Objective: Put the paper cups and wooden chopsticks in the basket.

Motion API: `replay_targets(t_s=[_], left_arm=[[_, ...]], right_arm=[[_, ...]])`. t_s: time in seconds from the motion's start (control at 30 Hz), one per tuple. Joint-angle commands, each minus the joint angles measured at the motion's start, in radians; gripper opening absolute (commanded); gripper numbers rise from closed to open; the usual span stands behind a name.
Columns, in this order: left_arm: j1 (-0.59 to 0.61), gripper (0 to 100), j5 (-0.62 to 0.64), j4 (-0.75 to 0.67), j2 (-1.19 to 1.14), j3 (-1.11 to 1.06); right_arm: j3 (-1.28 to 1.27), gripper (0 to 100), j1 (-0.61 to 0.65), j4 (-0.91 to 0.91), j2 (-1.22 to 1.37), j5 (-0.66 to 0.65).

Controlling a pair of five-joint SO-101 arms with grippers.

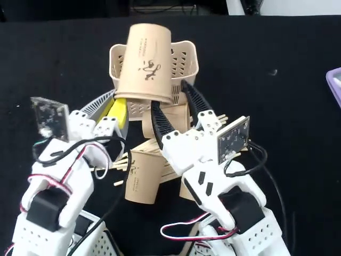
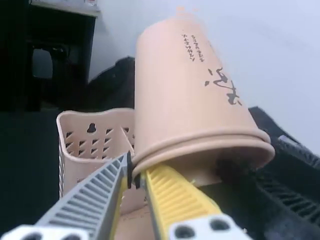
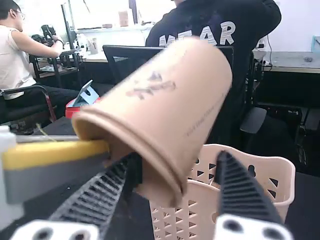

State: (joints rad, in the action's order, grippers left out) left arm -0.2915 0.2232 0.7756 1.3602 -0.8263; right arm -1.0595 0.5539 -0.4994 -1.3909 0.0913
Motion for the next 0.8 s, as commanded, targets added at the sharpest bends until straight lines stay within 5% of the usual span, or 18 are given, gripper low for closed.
replay_targets(t_s=[0.0,0.17,0.43,0.77], left_arm=[[-0.015,3,-0.061,0.003,0.002,-0.019],[-0.015,3,-0.069,0.003,0.002,-0.041],[-0.015,14,-0.069,0.003,0.003,-0.042],[-0.024,15,-0.069,0.031,0.012,0.030]], right_arm=[[0.044,6.4,-0.060,0.044,-0.019,0.008],[0.042,0.8,-0.189,0.080,-0.021,0.011],[0.041,1.1,-0.195,0.080,-0.021,0.009],[0.058,1.1,-0.201,0.092,-0.015,-0.086]])
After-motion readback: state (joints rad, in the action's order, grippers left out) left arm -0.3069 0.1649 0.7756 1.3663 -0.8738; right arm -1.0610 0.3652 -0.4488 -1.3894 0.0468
